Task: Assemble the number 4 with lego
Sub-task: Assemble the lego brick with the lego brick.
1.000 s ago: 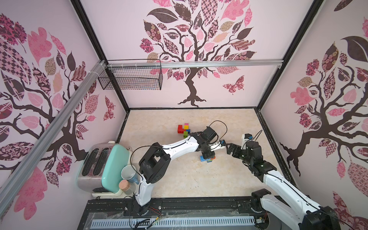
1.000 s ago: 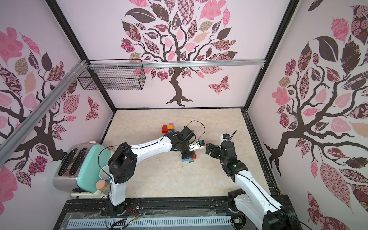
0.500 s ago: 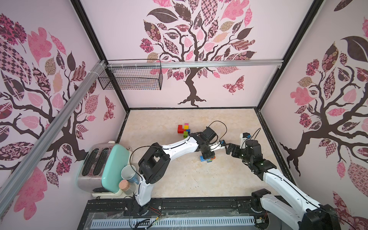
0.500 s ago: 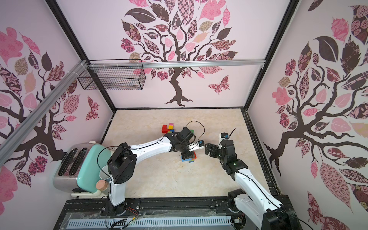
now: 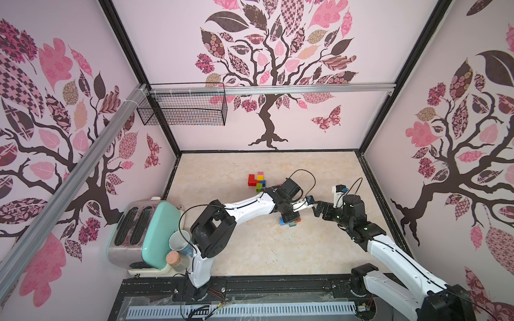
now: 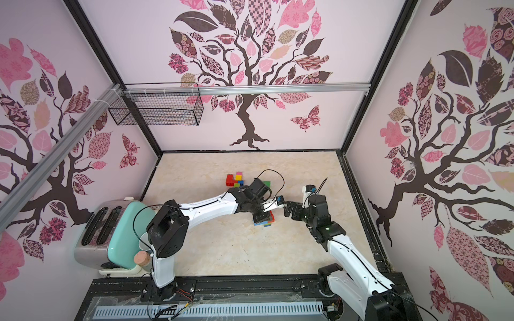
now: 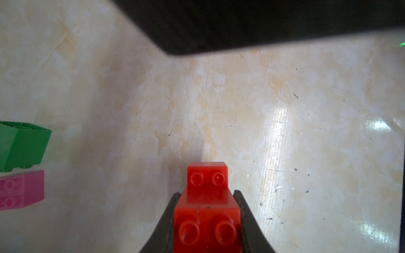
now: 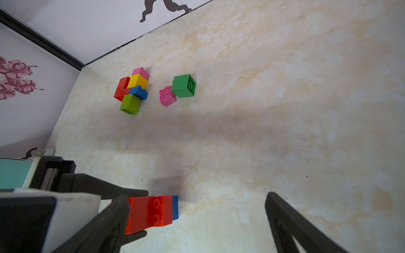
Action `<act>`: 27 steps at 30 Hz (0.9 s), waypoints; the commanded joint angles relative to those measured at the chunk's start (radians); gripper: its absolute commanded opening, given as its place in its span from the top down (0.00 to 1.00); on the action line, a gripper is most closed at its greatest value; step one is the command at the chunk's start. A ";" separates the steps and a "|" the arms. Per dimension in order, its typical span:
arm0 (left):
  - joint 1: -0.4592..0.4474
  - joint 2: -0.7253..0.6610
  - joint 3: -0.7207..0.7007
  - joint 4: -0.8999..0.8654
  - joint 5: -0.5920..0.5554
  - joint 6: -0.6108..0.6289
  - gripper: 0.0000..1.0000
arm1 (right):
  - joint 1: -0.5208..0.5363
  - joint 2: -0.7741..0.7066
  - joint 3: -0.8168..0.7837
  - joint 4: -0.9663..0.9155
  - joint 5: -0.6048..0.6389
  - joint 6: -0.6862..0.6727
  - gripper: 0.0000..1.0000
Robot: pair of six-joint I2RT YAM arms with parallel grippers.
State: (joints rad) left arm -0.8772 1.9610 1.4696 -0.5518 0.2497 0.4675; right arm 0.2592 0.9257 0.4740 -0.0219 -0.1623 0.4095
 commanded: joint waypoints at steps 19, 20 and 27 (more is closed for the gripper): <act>0.010 -0.065 -0.056 0.025 0.033 0.028 1.00 | -0.005 0.012 0.026 -0.016 0.021 -0.023 0.00; 0.009 -0.069 -0.053 0.024 0.033 0.029 1.00 | -0.004 0.012 0.025 -0.016 0.021 -0.023 0.01; -0.001 -0.037 -0.066 -0.003 0.008 0.068 1.00 | -0.005 0.005 0.029 -0.022 0.024 -0.024 0.01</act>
State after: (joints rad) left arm -0.8734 1.9221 1.4117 -0.5140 0.2638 0.5079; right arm 0.2592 0.9321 0.4740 -0.0265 -0.1501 0.3985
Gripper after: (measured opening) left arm 0.317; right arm 0.994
